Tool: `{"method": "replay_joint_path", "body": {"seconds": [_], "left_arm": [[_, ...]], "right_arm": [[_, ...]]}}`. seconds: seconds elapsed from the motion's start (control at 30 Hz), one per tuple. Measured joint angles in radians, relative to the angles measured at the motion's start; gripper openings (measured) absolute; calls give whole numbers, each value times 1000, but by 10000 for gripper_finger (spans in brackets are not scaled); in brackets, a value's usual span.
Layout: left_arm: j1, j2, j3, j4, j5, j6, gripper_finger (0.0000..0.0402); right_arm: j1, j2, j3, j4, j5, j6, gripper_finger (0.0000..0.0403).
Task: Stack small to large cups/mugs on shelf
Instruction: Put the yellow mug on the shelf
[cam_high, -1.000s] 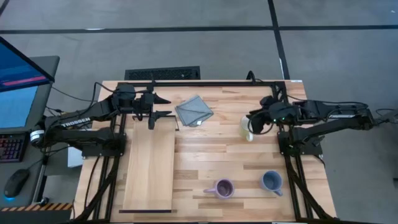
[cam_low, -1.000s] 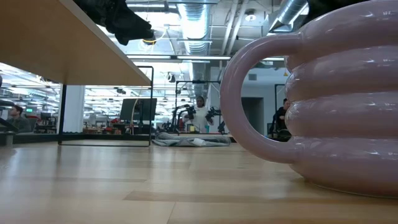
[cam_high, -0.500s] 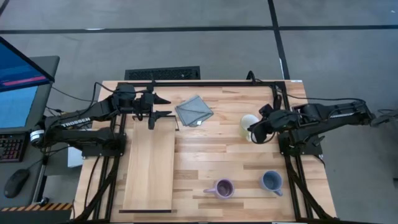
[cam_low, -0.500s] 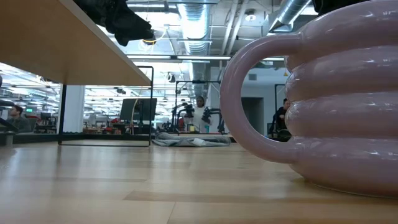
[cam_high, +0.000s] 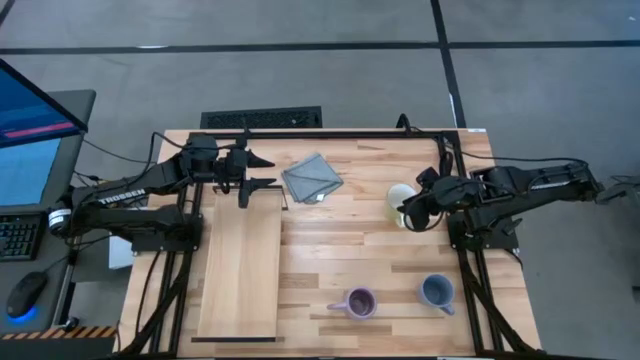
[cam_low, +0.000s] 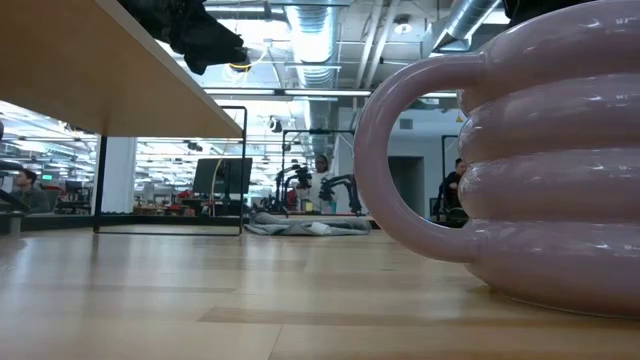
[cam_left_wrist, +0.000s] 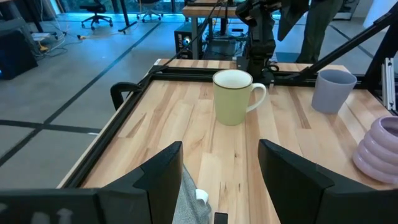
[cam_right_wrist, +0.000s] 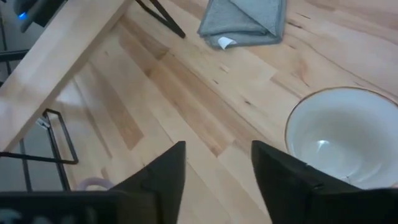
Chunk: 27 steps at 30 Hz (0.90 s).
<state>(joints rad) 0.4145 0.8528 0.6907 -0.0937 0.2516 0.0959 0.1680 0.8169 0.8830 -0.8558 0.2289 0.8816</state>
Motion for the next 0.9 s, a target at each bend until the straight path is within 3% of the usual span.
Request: {"method": "replay_joint_path", "body": {"seconds": [0.3,0.9], "left_arm": [[0,0,0,-6,0,32,203],[0,0,0,-32,0,35,203]], "right_arm": [[2,8,0,15,-49,8,264],[-22,8,0,26,-45,1,267]]}}
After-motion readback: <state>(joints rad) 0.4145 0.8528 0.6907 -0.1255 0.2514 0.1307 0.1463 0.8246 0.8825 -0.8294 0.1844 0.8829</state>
